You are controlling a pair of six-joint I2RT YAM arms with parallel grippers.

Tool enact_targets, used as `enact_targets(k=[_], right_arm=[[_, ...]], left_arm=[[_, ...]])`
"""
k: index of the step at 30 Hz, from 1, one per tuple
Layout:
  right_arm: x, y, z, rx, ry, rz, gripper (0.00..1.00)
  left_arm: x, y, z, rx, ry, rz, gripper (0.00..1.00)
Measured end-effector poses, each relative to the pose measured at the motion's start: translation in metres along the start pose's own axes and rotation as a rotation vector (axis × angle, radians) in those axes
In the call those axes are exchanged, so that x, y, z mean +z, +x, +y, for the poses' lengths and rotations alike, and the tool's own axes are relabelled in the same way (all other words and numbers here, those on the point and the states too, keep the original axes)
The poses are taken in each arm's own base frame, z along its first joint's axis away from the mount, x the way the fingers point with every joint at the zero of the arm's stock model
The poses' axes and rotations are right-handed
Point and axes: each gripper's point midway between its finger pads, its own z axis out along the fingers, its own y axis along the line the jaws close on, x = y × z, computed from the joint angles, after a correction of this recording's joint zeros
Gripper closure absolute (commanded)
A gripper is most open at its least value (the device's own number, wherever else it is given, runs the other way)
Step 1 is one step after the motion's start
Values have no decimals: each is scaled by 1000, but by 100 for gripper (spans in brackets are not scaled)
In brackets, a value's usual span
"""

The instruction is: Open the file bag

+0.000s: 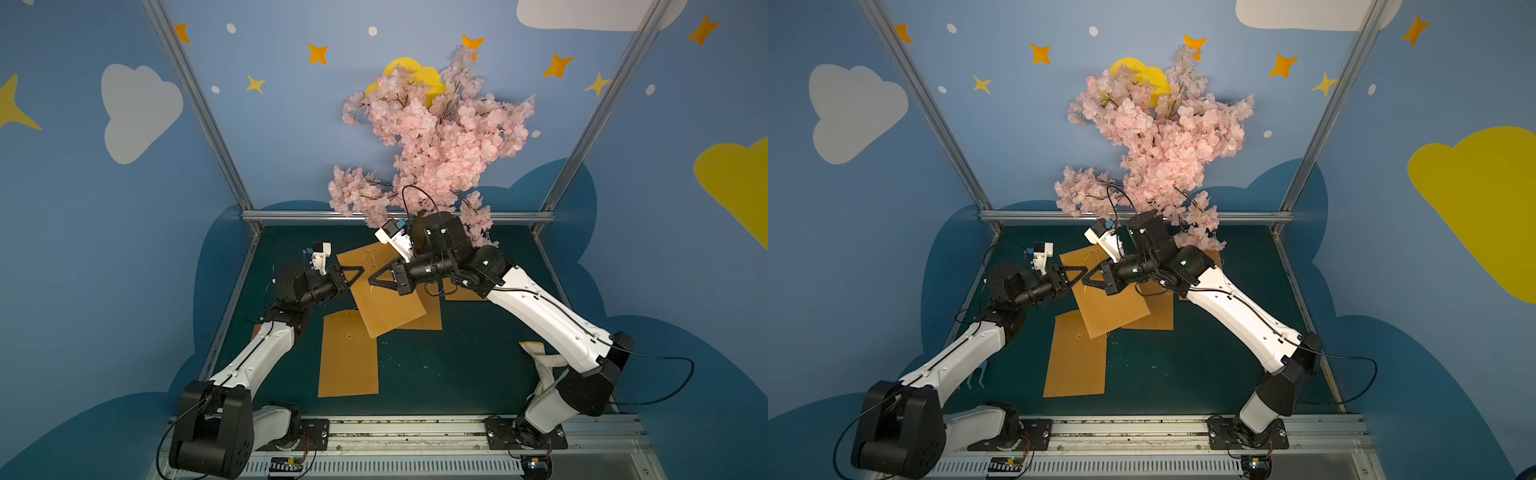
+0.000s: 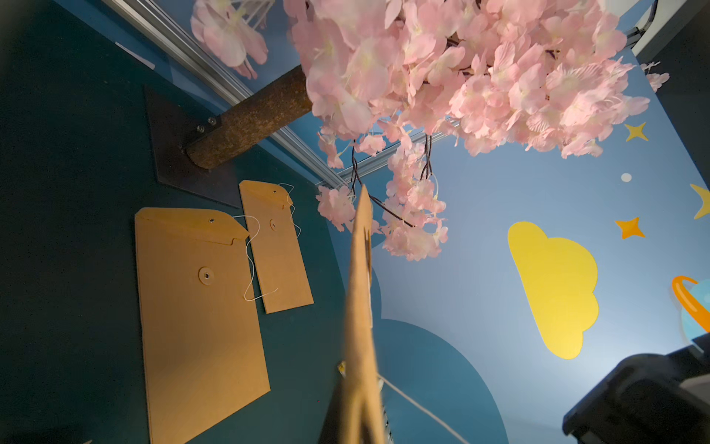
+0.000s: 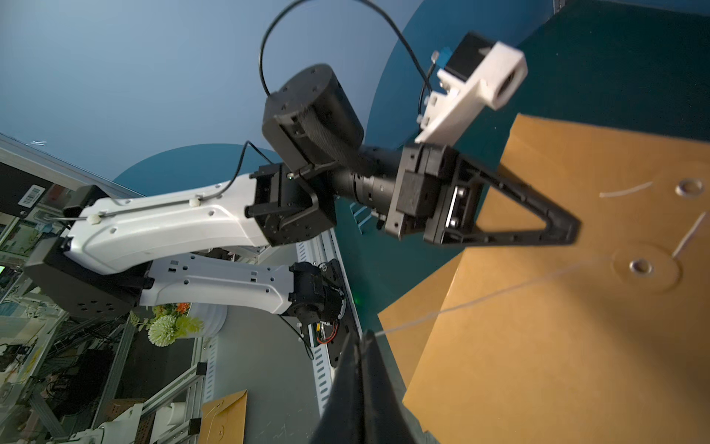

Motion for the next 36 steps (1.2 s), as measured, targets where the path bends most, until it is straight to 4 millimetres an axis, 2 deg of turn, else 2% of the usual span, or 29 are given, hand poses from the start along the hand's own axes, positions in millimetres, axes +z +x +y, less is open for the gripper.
enact_targets(k=[5, 12, 17, 21, 28, 36], right_arm=[[-16, 19, -11, 29, 62, -5, 100], [-58, 15, -36, 49, 182, -78, 100], [-79, 14, -56, 69, 252, -107, 100], [-84, 21, -65, 89, 277, -102, 100], [-81, 34, -76, 115, 300, -75, 100], [-89, 31, -89, 122, 347, -91, 100]], left_arm=[[1, -20, -11, 9, 25, -36, 98], [-8, -29, -20, 14, 46, -61, 97], [-16, -33, -29, 28, 60, -80, 97], [-22, -38, -33, 33, 65, -102, 98], [-26, -42, -31, 4, 76, -128, 98], [-32, -45, -28, -25, 84, -153, 97]])
